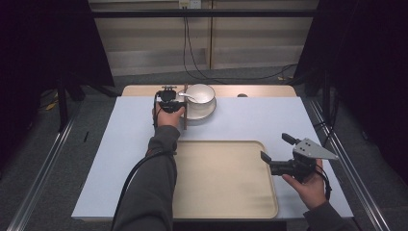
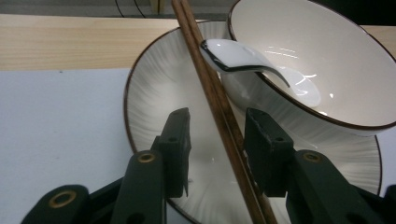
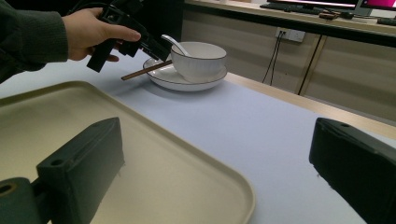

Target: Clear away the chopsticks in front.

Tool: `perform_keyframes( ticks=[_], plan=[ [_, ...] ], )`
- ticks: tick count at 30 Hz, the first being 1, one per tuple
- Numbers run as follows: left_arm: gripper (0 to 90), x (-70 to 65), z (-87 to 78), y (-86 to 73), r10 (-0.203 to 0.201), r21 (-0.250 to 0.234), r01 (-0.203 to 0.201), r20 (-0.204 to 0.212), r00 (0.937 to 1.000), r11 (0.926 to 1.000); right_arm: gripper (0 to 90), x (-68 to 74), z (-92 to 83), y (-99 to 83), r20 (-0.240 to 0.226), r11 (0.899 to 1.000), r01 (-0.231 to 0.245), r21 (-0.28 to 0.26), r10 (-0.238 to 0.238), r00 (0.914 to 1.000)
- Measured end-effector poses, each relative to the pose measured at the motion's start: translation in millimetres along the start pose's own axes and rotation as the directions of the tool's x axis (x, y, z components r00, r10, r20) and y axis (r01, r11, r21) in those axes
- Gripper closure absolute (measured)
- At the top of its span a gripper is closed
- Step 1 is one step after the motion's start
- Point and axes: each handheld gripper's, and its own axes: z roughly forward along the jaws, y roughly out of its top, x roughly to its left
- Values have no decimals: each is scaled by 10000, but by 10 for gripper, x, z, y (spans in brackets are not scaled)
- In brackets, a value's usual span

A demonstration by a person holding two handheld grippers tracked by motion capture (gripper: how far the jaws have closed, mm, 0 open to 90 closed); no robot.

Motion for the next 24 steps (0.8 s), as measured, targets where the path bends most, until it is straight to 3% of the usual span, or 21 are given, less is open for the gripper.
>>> perform_keyframes(
  ticks=[1, 2, 3, 5, 17, 24],
  plan=[
    [635, -23, 19, 0, -188, -133, 188, -48, 9998, 9997, 26, 0, 1, 0, 3, 10000, -19, 5, 19, 10000],
    [655, -15, 10, 11, -132, 55, 133, -142, 9998, 9999, 26, 2, 1, 1, 46, 10000, -20, 4, 20, 10000],
    [690, -30, 19, 16, -388, -9, 388, -140, 9991, 9992, 26, 2, -3, 2, 15, 10000, -51, 12, 51, 10000],
    [719, -45, 27, 31, -252, 100, 255, -277, 9993, 9996, 27, 3, -7, 5, 14, 10000, -42, -11, 42, 10000],
    [732, 24, -20, 43, -836, -255, 827, -360, 9958, 9962, 27, 14, 4, 3, -68, 10000, -6, -16, 6, 10000],
    [762, 59, 13, 18, -906, -56, 904, -454, 9949, 9959, 27, 14, 12, 0, -61, 10000, 83, 26, -83, 9999]
  ],
)
